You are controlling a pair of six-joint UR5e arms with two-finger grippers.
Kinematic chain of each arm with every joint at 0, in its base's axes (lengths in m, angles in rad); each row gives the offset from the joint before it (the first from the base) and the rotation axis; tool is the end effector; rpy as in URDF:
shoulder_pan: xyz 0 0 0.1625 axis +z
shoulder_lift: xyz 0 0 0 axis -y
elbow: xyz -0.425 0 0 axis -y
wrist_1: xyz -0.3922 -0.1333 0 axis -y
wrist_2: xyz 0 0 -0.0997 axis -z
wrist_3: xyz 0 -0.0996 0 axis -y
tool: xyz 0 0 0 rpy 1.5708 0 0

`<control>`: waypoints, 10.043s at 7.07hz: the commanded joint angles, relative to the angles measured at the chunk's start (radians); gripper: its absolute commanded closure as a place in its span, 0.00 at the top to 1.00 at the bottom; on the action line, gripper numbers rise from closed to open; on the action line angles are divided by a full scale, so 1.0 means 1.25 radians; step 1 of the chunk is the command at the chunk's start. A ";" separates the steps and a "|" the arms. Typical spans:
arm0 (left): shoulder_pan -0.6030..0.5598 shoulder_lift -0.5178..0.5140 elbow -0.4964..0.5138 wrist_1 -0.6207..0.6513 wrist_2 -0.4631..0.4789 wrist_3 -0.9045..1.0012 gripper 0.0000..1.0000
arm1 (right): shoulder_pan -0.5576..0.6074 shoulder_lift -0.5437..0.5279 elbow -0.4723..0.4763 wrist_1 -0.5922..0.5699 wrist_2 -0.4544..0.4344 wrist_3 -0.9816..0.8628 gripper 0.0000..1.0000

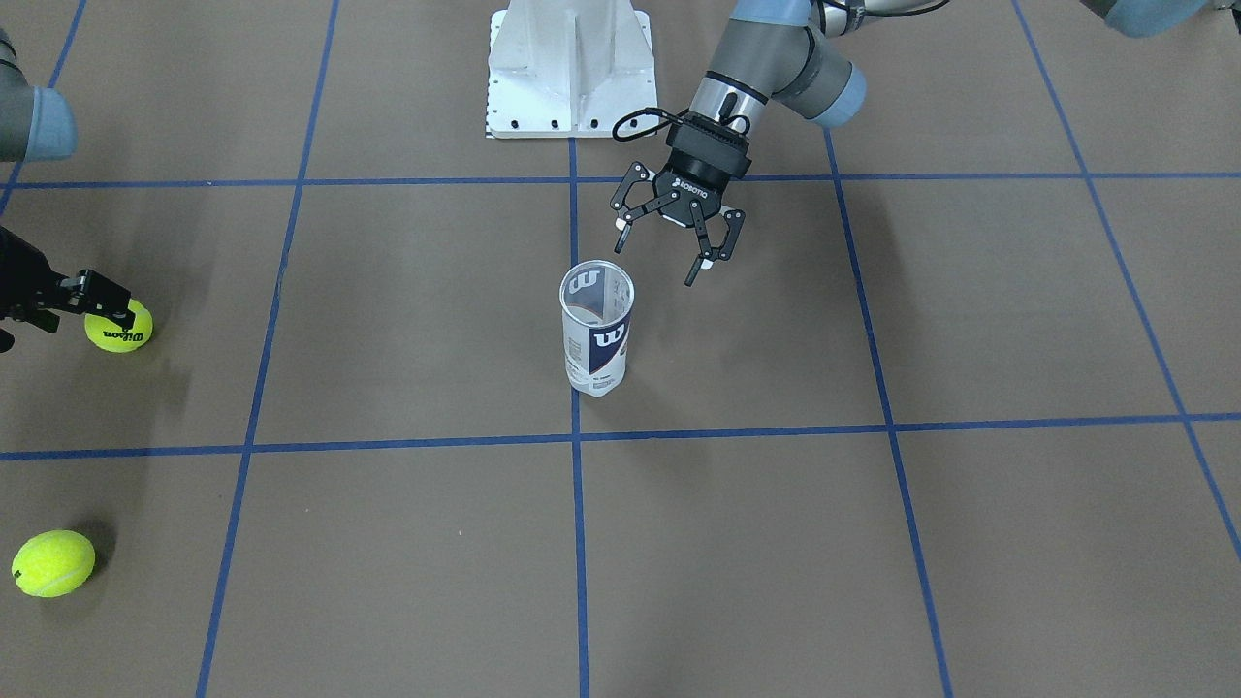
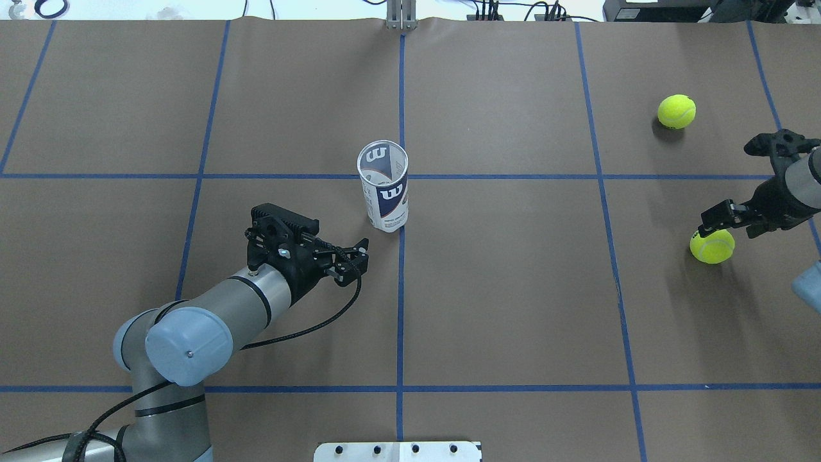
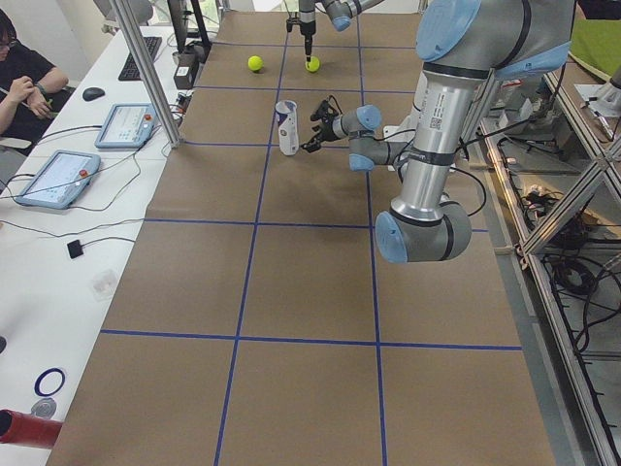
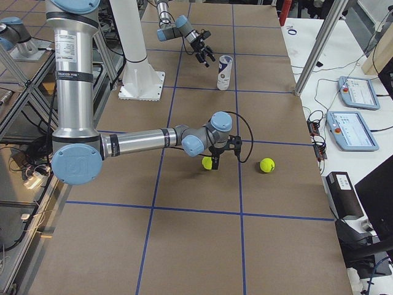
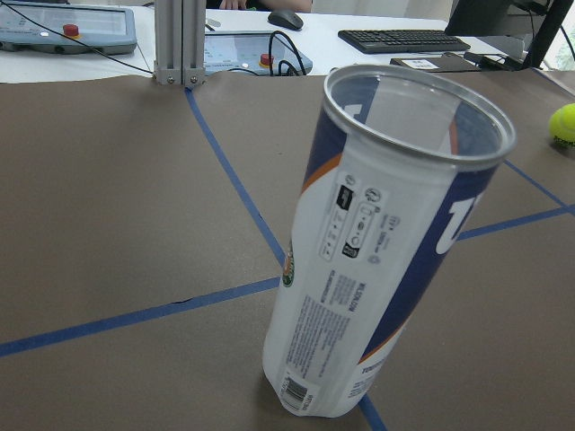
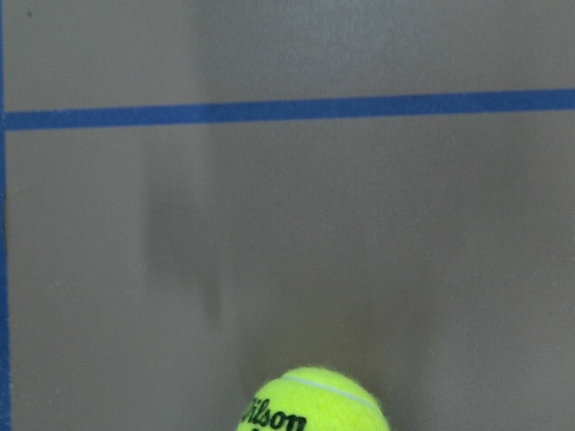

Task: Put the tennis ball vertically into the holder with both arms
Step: 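Grasp the nearer yellow tennis ball with the right gripper, then carry the ball toward the can with the right gripper while the left grips the can, then move the ball over the can's open top with the right gripper, then open the right gripper to drop the ball into the can, then move the right gripper to the other yellow tennis ball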

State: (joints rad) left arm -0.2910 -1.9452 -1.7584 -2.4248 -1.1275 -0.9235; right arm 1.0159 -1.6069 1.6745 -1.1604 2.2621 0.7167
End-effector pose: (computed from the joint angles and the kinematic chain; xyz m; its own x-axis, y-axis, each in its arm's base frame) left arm 0.5162 -0.3383 0.2644 0.5189 0.4132 -0.7483 0.4415 0.6200 0.6486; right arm -0.2040 -0.4616 0.5830 0.6845 0.0018 0.7290 0.0241 0.9994 -0.0250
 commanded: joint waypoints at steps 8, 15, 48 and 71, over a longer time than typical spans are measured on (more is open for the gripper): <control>-0.002 0.000 0.008 -0.003 0.001 0.000 0.98 | -0.026 0.019 -0.008 0.003 0.011 -0.016 0.00; 0.008 -0.078 0.183 -0.136 0.113 0.022 0.98 | 0.057 0.240 0.064 -0.205 0.157 -0.005 0.00; -0.041 -0.259 0.335 -0.135 0.103 0.182 0.68 | -0.187 0.768 -0.090 -0.303 0.013 0.352 0.01; -0.060 -0.269 0.331 -0.134 0.103 0.183 0.77 | 0.191 0.492 -0.358 -0.244 0.018 -0.543 0.99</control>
State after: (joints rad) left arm -0.3607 -2.2791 -1.3431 -2.5924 -0.9986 -0.6954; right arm 1.2509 -0.9589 1.2735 -1.5150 2.3047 0.1116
